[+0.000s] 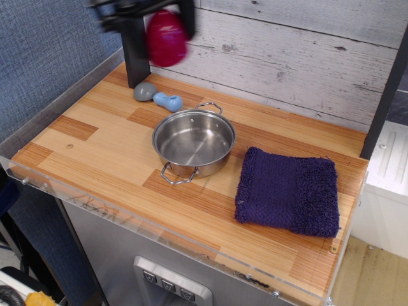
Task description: Move the pepper to the bottom left of table
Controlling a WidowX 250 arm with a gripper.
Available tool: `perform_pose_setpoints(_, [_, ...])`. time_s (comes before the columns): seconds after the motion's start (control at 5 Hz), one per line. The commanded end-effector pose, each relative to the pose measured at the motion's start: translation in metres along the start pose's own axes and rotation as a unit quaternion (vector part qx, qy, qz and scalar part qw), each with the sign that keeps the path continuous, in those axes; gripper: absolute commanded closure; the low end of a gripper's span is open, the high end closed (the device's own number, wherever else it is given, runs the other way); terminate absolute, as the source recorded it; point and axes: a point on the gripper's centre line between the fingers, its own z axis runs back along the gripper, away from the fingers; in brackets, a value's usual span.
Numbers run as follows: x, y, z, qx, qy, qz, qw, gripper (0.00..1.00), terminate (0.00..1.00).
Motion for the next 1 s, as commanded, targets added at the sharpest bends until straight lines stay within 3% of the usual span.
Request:
perform_pose_setpoints(0.0, [0.035,0.056,-0.01,0.029,-0.034,0.036,0.9983,1.0,0.0])
perform_pose_setpoints(0.6, [0.066,0.11,-0.066,0.084,-0.041,0.059,0.9938,1.0,0.0])
perform_pose_setpoints(0.8, [0.065,0.125,-0.076,0.085,-0.046,0.063,0.9933,1.0,0.0])
